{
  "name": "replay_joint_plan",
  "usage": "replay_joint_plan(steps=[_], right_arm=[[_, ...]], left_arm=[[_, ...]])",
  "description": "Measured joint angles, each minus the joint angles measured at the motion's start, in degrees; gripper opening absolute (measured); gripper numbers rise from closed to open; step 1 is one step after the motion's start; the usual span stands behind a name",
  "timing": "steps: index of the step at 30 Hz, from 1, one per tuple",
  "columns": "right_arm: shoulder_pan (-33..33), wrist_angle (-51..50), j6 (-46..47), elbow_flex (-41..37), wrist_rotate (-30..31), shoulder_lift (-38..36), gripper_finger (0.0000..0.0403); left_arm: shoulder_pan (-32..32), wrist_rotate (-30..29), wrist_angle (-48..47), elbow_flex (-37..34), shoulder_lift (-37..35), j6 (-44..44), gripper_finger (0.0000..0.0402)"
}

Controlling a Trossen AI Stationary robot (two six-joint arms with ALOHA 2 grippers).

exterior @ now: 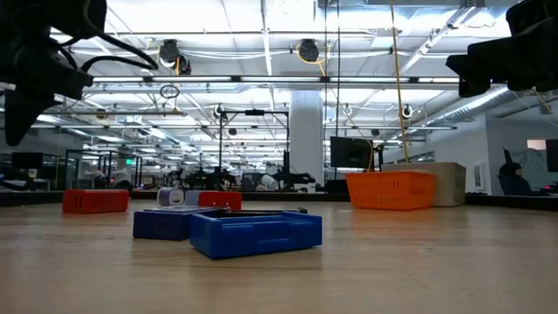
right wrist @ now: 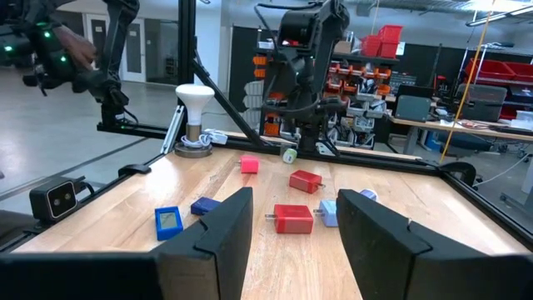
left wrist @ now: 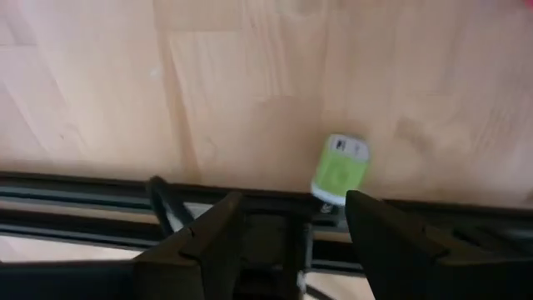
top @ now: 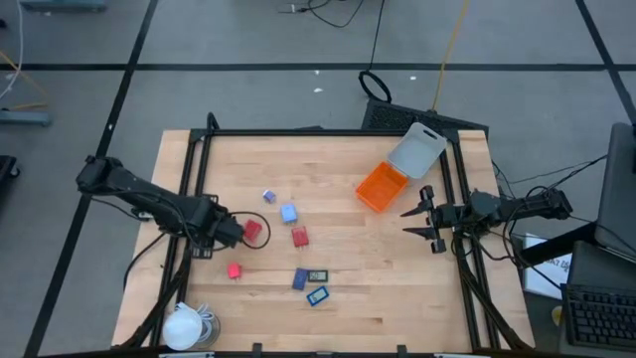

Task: Pick & Place Office items
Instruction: Put the green charger adapter into the orange bin

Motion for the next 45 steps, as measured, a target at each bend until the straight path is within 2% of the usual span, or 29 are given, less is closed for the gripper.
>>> replay_joint_plan(steps=[3,7,17,24,31,36,41,45], right_arm=[[0.0,0.0,0.0,0.02,0.02,0.0,0.0167],[0.0,0.0,0.0,0.01,0.02,0.01,0.0167],[0.0,0.0,0.0,0.0,0.02,0.02,0.0167],[0.01,0.0,0.0,0.02,0.01,0.01,0.0167],[0.0,0.0,0.0,0.02,0.0,0.0,0.0167],[0.0,0.03,0.0,0.02,0.02,0.02,0.0167],[0.01,0.04,0.0,0.02,0.01,0.02,0.0167],[0.0,0.02,0.0,0.02,0.0,0.02,0.0167]], left_arm=[[-0.61,0.98,0.97,0.55,3.07,-2.46,0.0214],[-0.93,5.21,7.73,0.18,7.28,-3.49,0.0214],[-2.4,6.01,6.84,-1.02,15.36,-6.6,0.0214],[-2.4,15.55,11.33,-4.8,20.08,-8.3,0.0214],[-2.37,12.36,12.53,-5.85,22.68,-6.82,0.0214],[-2.78,15.1,13.04,-6.76,22.73,-3.44,0.0213],[-3.85,18.26,14.28,-8.15,22.69,-1.88,0.0179],[-4.36,17.49,14.52,-8.48,22.6,-3.23,0.014]])
